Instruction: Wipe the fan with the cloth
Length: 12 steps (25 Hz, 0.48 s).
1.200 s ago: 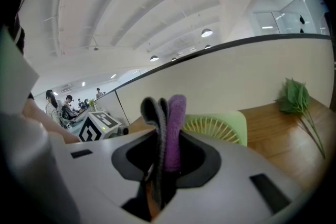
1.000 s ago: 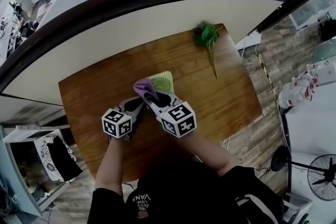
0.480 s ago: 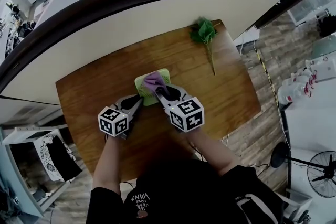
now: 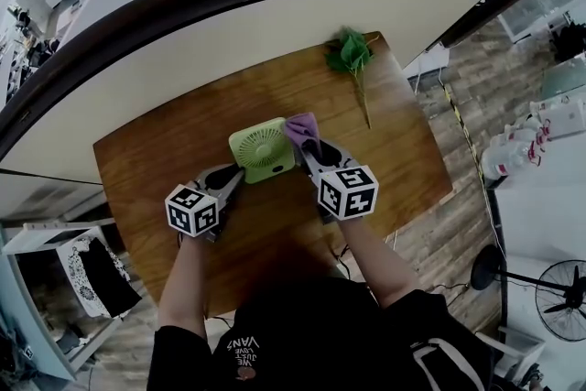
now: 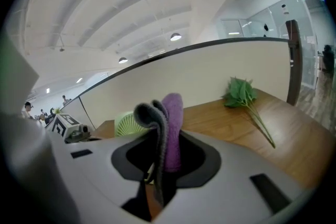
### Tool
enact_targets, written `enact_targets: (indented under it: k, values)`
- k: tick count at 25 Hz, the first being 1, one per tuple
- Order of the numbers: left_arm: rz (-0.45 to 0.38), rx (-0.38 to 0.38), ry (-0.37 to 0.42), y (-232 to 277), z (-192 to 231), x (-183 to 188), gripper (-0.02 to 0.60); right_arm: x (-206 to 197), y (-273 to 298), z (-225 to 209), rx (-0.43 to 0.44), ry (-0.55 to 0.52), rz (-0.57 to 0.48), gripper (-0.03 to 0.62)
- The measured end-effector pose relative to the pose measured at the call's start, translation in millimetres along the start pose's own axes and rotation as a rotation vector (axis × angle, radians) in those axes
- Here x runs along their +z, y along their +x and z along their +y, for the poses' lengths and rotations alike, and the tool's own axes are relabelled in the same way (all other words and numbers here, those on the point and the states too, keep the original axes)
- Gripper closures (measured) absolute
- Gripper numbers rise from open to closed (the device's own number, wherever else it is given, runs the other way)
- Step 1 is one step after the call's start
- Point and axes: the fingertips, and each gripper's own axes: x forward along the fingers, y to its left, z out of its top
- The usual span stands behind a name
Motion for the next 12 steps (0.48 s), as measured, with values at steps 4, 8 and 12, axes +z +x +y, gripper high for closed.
enact_targets:
  k: [4,8,12]
  values:
    - [0.002,0.005,0.002,0,-1,0,0.512,1,-9,-2,-0.018,0.022,-0.025,0.493]
    - [0.002,0.017,0.001,-1,0,1,0.512,-3,-12,33,0.081,-0.009,-0.029,0.493]
    - [-0.014,0.033,-0.012,-7,0,1,0.511,-17,-6,73,0.185,-0.031,0.002,0.493]
